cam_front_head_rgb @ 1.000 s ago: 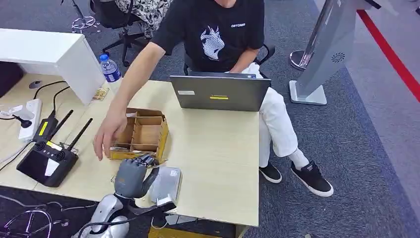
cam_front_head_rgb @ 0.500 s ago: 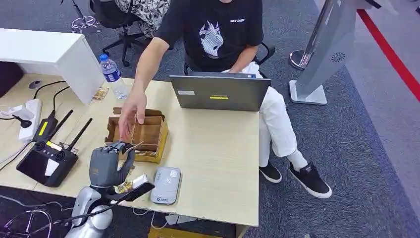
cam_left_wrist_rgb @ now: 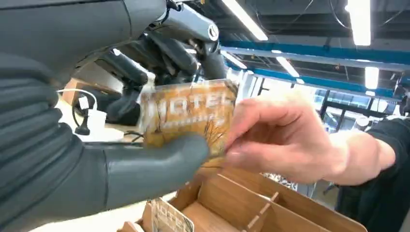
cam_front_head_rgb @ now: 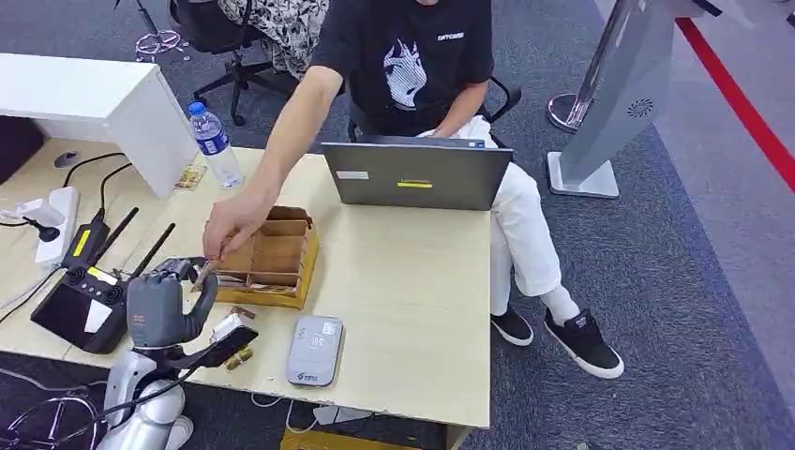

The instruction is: Pass the card to the sensor for recognition and then transmit it.

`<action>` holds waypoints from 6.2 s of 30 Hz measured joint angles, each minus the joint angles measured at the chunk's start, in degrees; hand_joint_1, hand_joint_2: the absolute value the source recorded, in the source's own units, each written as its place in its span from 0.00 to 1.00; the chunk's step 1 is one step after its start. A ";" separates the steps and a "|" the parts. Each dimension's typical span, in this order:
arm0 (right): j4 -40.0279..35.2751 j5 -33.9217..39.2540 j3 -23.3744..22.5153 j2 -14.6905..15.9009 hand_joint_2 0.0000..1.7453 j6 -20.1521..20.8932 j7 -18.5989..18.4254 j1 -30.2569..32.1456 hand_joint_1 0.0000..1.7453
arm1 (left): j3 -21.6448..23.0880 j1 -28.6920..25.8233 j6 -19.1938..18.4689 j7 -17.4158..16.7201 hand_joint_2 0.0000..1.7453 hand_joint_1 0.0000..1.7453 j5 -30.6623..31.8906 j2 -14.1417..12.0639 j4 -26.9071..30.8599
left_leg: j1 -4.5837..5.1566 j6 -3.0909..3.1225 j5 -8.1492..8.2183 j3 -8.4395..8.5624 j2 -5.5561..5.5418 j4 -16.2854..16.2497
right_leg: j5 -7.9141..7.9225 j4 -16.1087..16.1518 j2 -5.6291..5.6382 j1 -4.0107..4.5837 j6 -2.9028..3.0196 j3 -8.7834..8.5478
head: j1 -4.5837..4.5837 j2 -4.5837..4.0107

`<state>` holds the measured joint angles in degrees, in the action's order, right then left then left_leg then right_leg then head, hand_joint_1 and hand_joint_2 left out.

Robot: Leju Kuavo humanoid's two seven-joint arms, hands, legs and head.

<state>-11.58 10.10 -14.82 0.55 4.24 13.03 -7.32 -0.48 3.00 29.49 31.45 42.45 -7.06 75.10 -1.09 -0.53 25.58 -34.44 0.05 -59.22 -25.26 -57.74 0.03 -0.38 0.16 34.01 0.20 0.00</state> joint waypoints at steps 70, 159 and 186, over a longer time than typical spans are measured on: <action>-0.07 -5.73 -3.74 -0.52 1.00 0.59 -1.14 -0.99 0.00 | 13.92 12.43 0.13 -16.28 1.00 0.00 27.86 -3.10 -20.22 | 0.00 -0.01 -0.23 -0.29 0.00 0.00 | 0.24 0.00 0.00 0.00 0.03 0.32 | 0.00 0.00; -0.07 -11.02 -7.69 -1.38 1.00 -0.04 -1.84 -1.43 0.00 | 10.57 18.15 9.99 -5.54 1.00 0.00 25.22 -2.07 -11.60 | 0.01 -0.03 -0.33 -0.47 0.02 0.00 | 0.35 -0.01 0.04 0.00 0.05 0.52 | 0.00 0.00; -0.13 -10.73 -16.98 -0.39 1.00 -4.02 -3.30 3.15 0.00 | -31.57 -6.14 -27.88 8.48 1.00 0.00 -45.36 10.80 15.46 | -0.01 -0.09 -0.24 -0.55 0.14 0.07 | 0.24 -0.03 0.13 0.01 0.06 0.58 | 0.02 0.00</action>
<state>-11.72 -0.63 -31.80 0.15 0.22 9.72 -4.17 -32.05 -3.14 1.60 39.93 -2.91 3.74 90.56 -1.10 -0.62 25.33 -35.00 0.18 -59.15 -25.02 -57.77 0.16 -0.37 0.22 34.59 0.22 0.00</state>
